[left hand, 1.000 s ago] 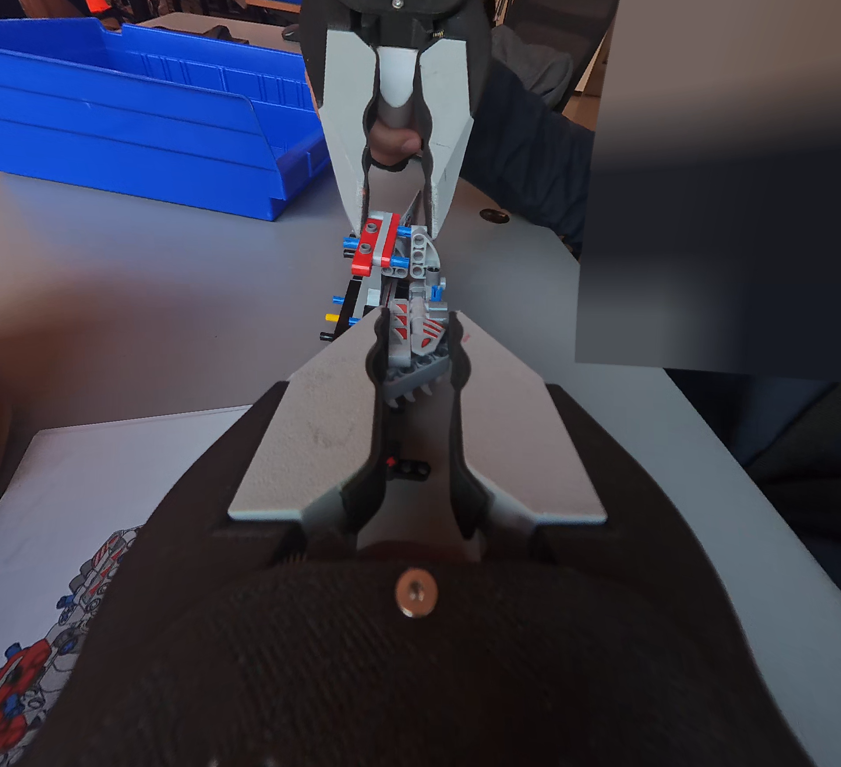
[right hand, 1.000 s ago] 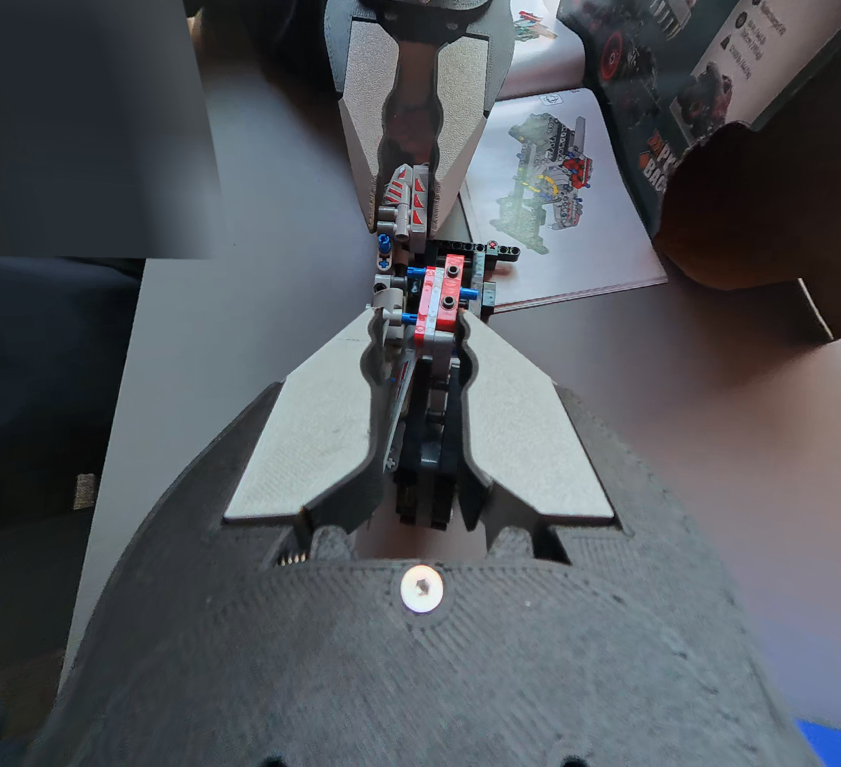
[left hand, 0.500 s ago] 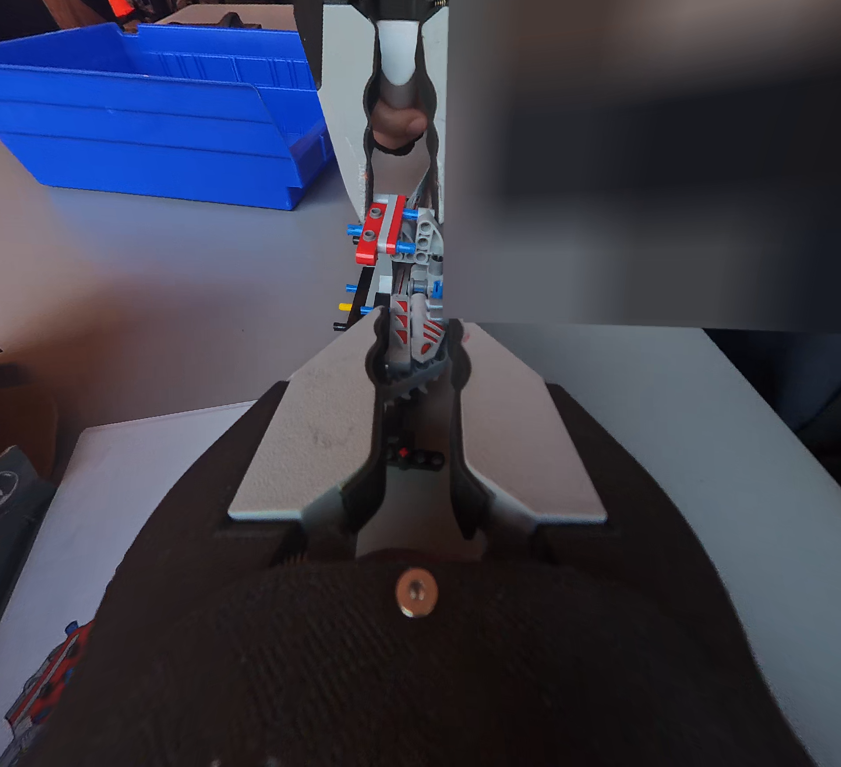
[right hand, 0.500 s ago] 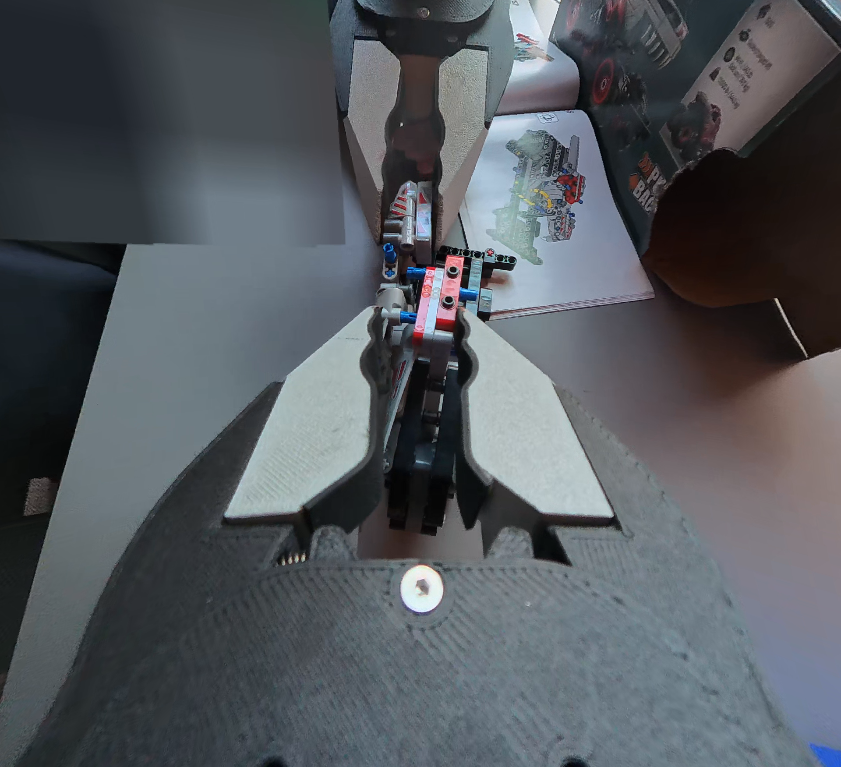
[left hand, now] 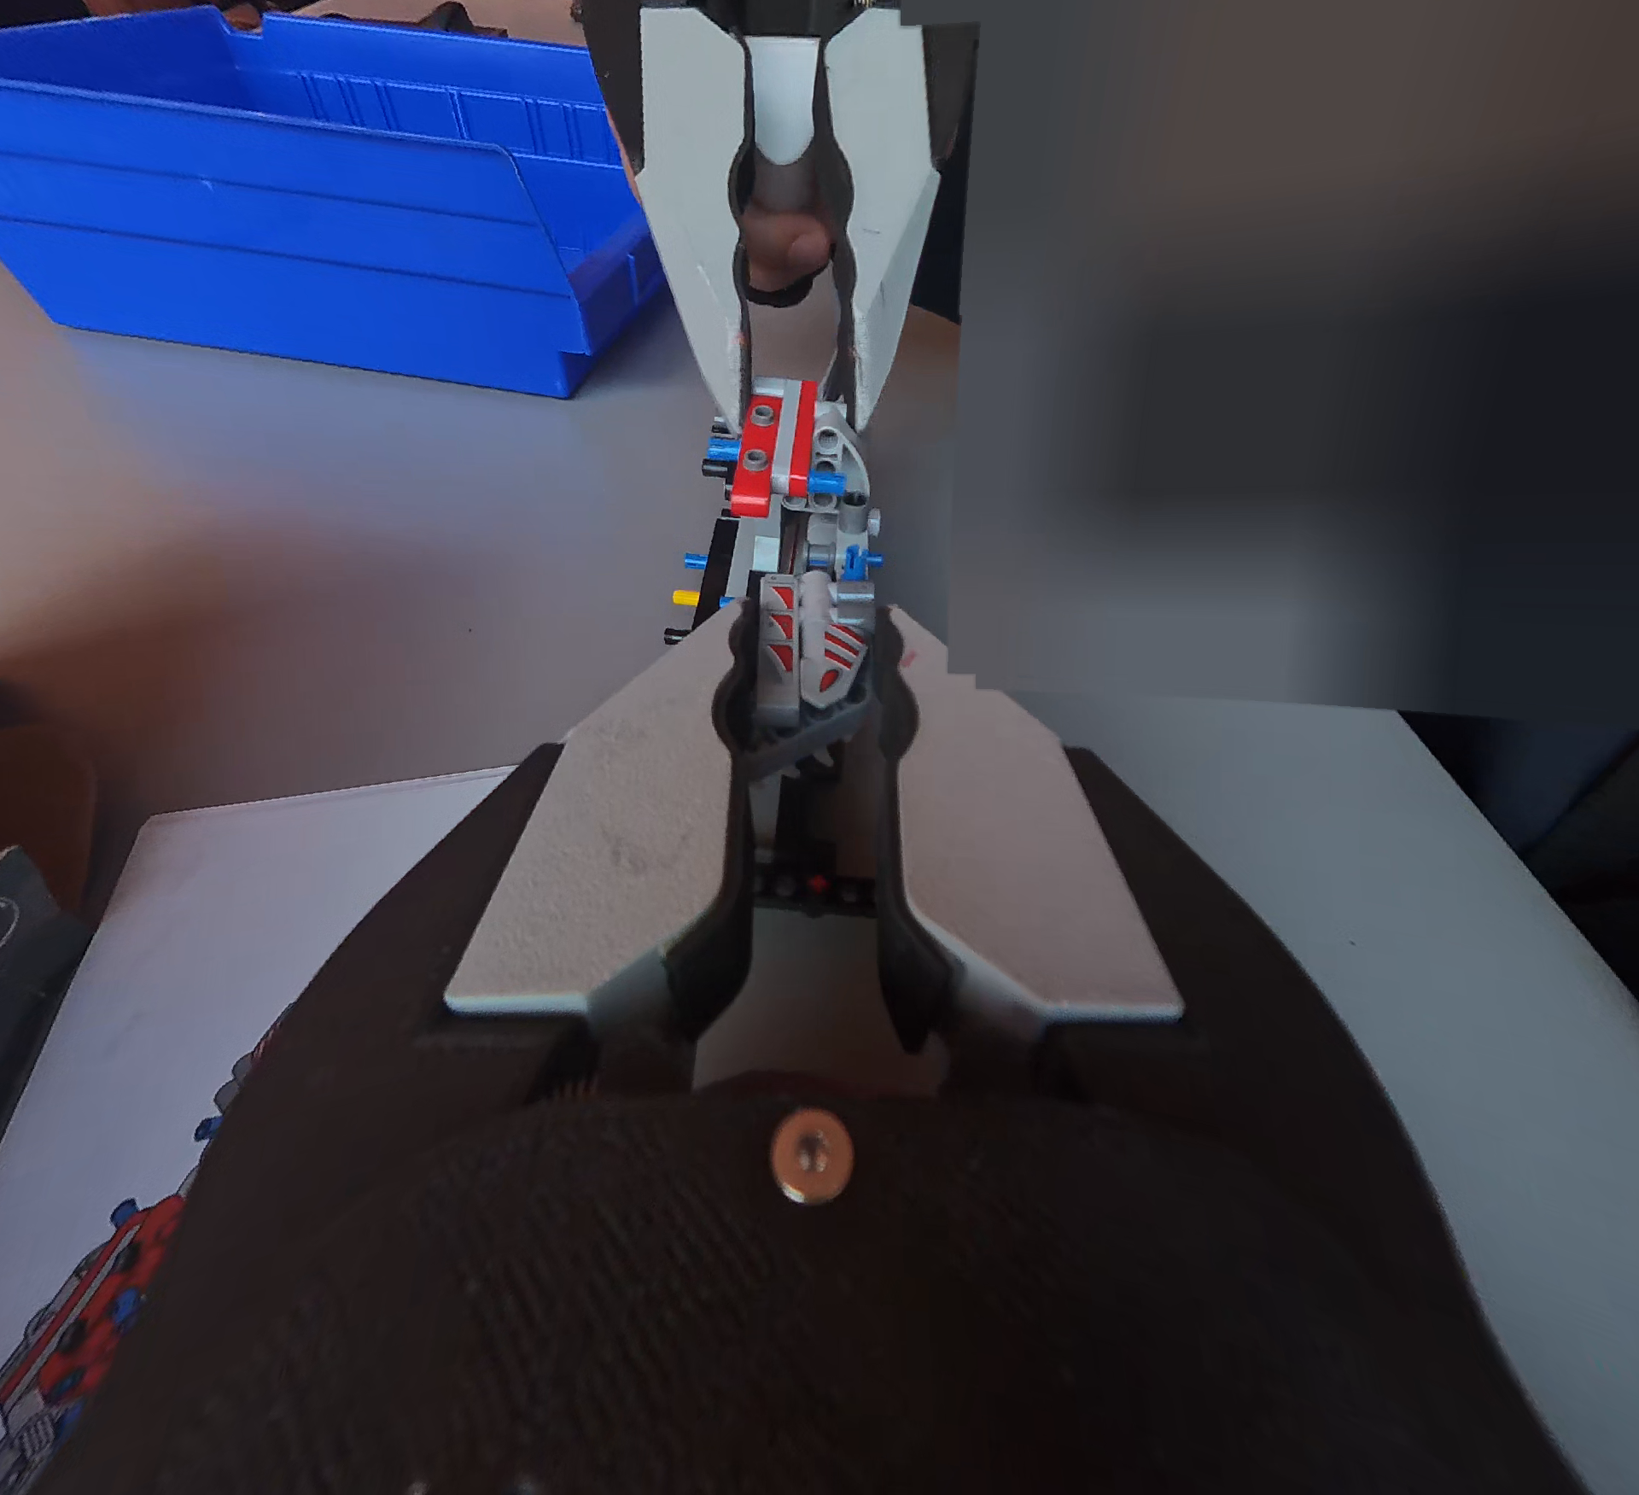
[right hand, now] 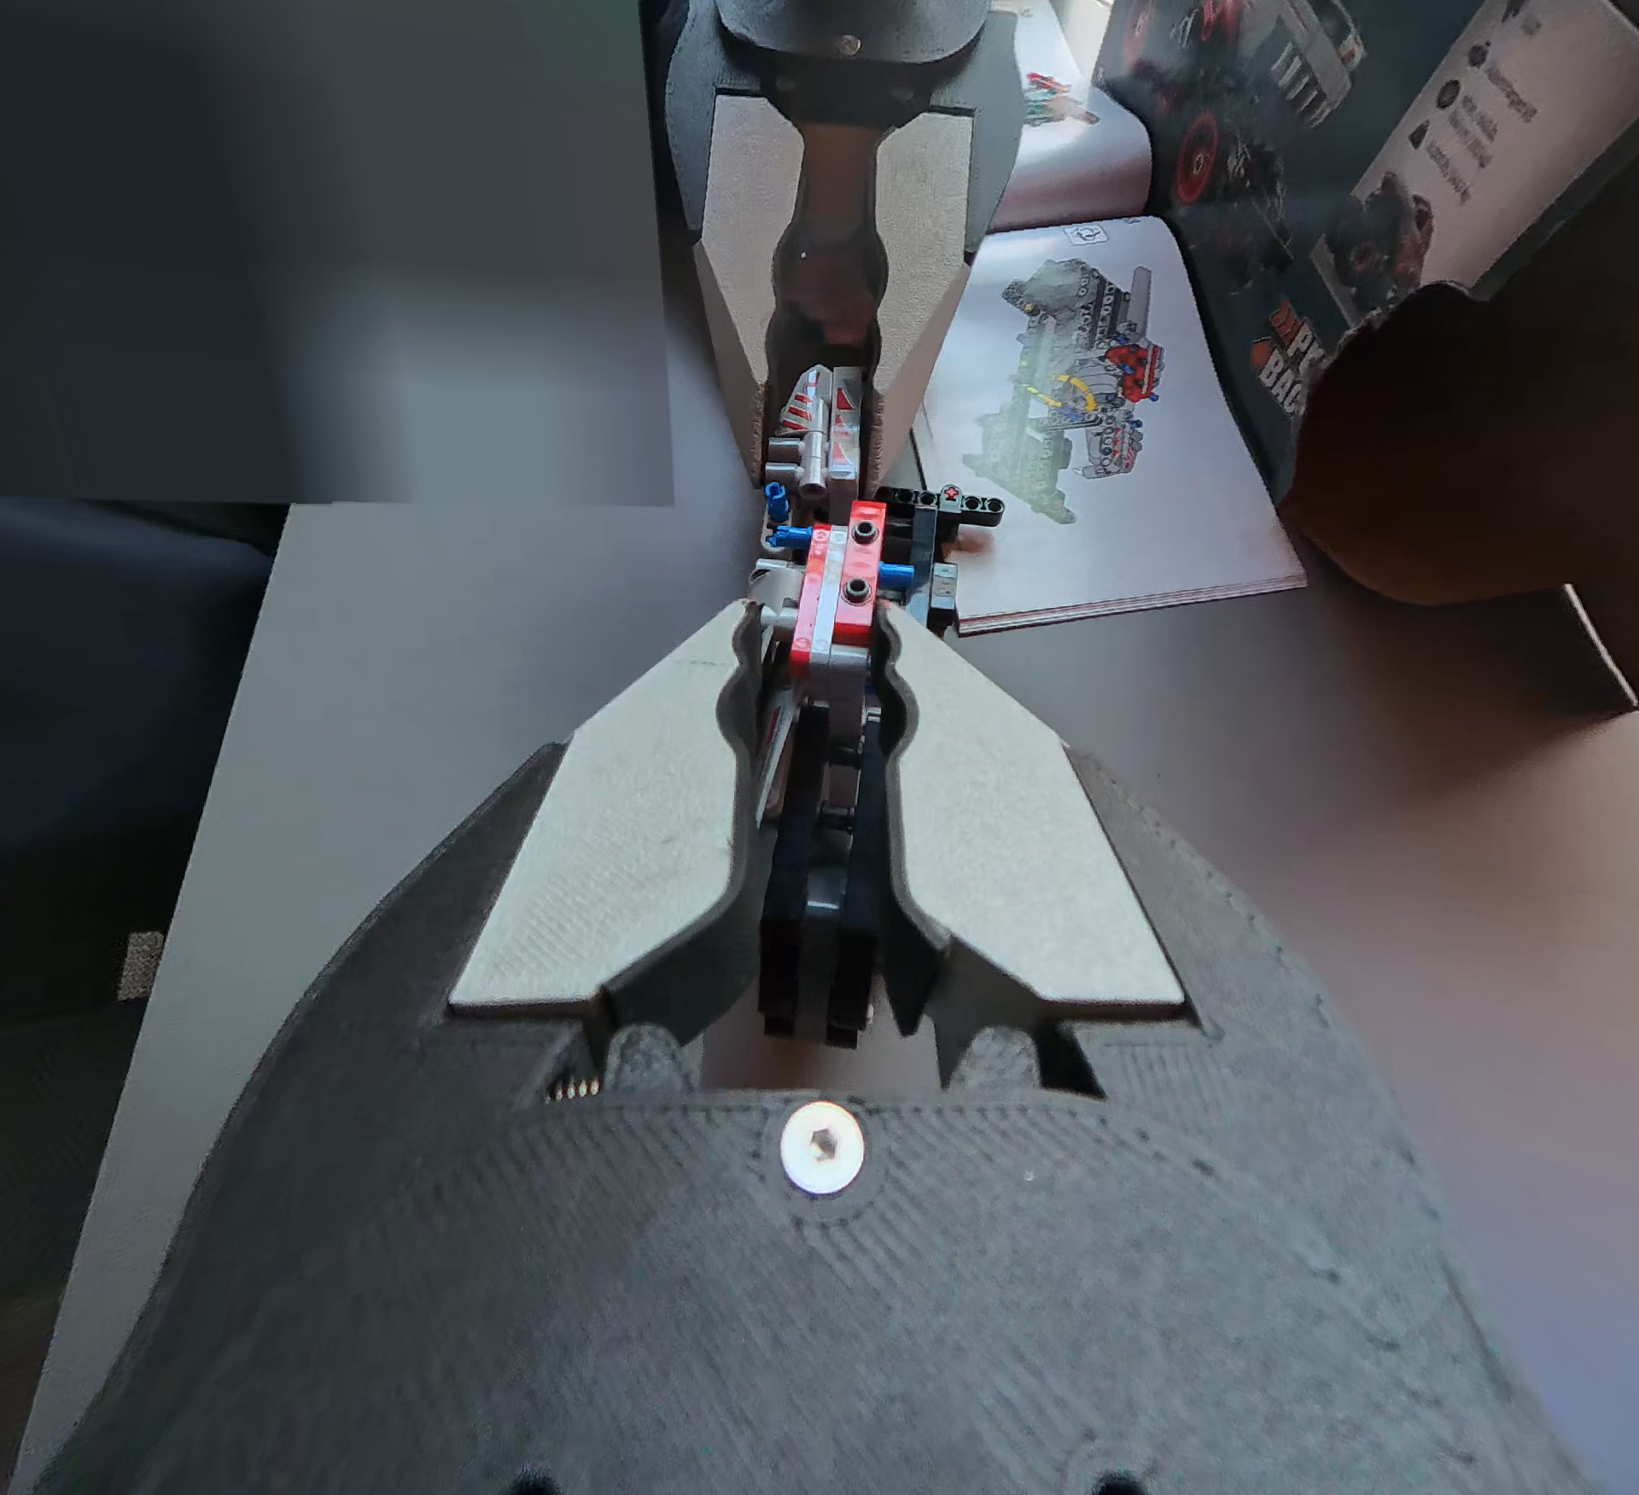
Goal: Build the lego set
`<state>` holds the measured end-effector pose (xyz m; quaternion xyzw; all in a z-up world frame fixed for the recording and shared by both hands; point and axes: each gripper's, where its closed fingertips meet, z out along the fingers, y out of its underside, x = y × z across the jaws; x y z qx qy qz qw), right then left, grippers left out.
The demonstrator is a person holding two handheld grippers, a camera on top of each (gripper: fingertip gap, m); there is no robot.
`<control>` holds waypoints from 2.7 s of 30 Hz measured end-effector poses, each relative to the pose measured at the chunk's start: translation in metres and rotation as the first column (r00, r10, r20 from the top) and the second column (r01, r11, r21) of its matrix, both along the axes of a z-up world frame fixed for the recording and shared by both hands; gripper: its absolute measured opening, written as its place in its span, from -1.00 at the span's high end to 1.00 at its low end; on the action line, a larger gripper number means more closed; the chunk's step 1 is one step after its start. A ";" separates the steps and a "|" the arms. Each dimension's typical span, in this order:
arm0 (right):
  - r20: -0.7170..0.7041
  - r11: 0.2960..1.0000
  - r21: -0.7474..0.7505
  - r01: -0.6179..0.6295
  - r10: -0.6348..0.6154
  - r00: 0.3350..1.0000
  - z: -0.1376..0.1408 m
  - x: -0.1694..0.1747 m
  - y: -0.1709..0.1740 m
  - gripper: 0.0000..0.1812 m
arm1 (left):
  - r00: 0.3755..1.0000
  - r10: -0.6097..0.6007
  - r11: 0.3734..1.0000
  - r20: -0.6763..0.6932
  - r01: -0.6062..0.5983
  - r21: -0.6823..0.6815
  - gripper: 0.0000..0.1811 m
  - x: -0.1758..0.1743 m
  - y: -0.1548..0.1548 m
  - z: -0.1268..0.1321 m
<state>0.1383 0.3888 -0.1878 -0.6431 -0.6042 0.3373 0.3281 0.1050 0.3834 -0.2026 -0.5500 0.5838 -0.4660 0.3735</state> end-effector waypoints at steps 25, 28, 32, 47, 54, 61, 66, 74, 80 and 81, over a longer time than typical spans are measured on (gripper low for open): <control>-0.292 0.868 0.043 0.495 -0.463 0.837 0.005 0.045 -0.044 0.51 | 0.998 -0.070 0.937 -0.003 0.065 -0.342 0.73 -0.002 -0.018 0.004; -0.213 0.852 0.106 0.513 -0.484 0.848 -0.002 0.044 -0.044 0.42 | 0.994 -0.109 0.898 0.001 0.099 -0.428 0.73 -0.004 -0.022 0.003; -0.099 0.815 0.149 0.561 -0.552 0.828 -0.020 0.049 -0.032 0.36 | 0.992 -0.127 0.859 0.003 0.111 -0.500 0.74 -0.003 -0.025 0.003; -0.276 0.683 0.141 0.717 -0.668 0.691 -0.010 0.067 -0.039 0.35 | 0.920 -0.012 1.000 -0.391 0.012 -0.003 0.43 -0.011 -0.046 -0.017; -0.166 0.798 0.108 0.594 -0.574 0.802 -0.030 0.056 -0.031 0.07 | 0.922 0.048 0.996 -0.384 -0.015 0.088 0.66 0.003 -0.039 -0.020; -0.131 0.827 0.133 0.546 -0.532 0.837 -0.038 0.048 -0.027 0.12 | 0.927 -0.021 0.999 -0.375 0.006 -0.039 0.72 0.007 -0.041 -0.024; -0.114 0.789 0.193 0.583 -0.572 0.812 -0.041 0.050 -0.023 0.11 | 0.953 -0.092 0.965 -0.287 0.015 -0.260 0.72 0.008 -0.045 -0.020; -0.149 0.722 0.142 0.677 -0.661 0.736 -0.033 0.070 -0.047 0.27 | 0.962 -0.105 0.962 -0.252 0.034 -0.270 0.71 0.009 -0.045 -0.019; -0.123 0.813 0.090 0.576 -0.565 0.816 -0.037 0.069 -0.045 -0.12 | 0.958 -0.119 0.958 -0.260 0.042 -0.285 0.70 0.011 -0.049 -0.021; -0.107 0.824 0.080 0.561 -0.553 0.827 -0.042 0.066 -0.041 -0.17 | 0.959 -0.117 0.956 -0.259 0.038 -0.290 0.71 0.012 -0.049 -0.021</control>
